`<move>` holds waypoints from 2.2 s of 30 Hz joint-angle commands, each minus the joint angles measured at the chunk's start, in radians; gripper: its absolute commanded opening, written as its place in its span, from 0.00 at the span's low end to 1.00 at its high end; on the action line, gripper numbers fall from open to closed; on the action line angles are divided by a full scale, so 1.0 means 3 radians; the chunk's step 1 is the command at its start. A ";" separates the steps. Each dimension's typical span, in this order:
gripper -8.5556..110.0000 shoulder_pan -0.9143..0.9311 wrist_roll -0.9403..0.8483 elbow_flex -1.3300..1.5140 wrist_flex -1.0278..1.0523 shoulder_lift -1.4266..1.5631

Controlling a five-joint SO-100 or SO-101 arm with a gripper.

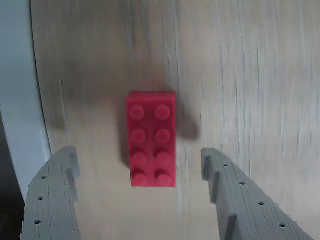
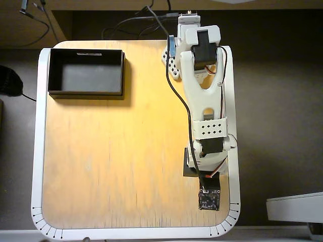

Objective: Grasp a lego block and put it in the bin.

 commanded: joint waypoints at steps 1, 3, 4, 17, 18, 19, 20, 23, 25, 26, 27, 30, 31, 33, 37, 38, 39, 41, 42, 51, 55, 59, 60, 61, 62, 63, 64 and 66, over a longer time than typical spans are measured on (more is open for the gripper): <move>0.28 0.0056 0.0026 -0.0445 -0.0112 0.0051; 0.28 0.0072 0.0046 -0.0445 -0.0128 0.0036; 0.28 0.0077 0.0051 -0.0445 -0.0133 0.0026; 0.16 0.0179 0.0087 -0.0440 -0.0133 -0.0031; 0.14 0.0184 0.0082 -0.0440 -0.0133 -0.0031; 0.12 0.0189 0.0082 -0.0435 -0.0133 -0.0031; 0.12 0.0194 0.0082 -0.0435 -0.0133 -0.0031; 0.10 0.0210 0.0092 -0.0435 -0.0133 -0.0031; 0.08 0.0220 0.0102 -0.0435 -0.0133 -0.0031; 0.07 0.0225 0.0102 -0.0435 -0.0133 -0.0031; 0.07 0.0230 0.0107 -0.0435 -0.0133 -0.0031; 0.07 0.0251 0.0118 -0.0435 -0.0133 -0.0026; 0.07 0.0256 0.0118 -0.0435 -0.0133 -0.0026; 0.07 0.0266 0.0123 -0.0440 -0.0133 -0.0015; 0.07 0.0358 0.0123 -0.0440 -0.0133 0.0143; 0.07 0.0383 0.0123 -0.0440 -0.0128 0.0205; 0.07 0.0414 0.0112 -0.0440 -0.0128 0.0291; 0.07 0.0486 0.0112 -0.0440 -0.0112 0.0496; 0.07 0.0532 0.0118 -0.0440 -0.0112 0.0603; 0.07 0.1237 0.0271 -0.0440 -0.0061 0.1554; 0.07 0.1790 0.0399 -0.0440 0.0107 0.1958; 0.08 0.2408 0.0440 -0.0435 0.0271 0.2352; 0.08 0.2552 0.0440 -0.0435 0.0286 0.2439; 0.08 0.2700 0.0440 -0.0435 0.0291 0.2516; 0.08 0.2848 0.0450 -0.0435 0.0291 0.2577; 0.08 0.2986 0.0470 -0.0435 0.0291 0.2623; 0.08 0.3124 0.0486 -0.0435 0.0291 0.2664; 0.08 0.3375 0.0511 -0.0435 0.0291 0.2730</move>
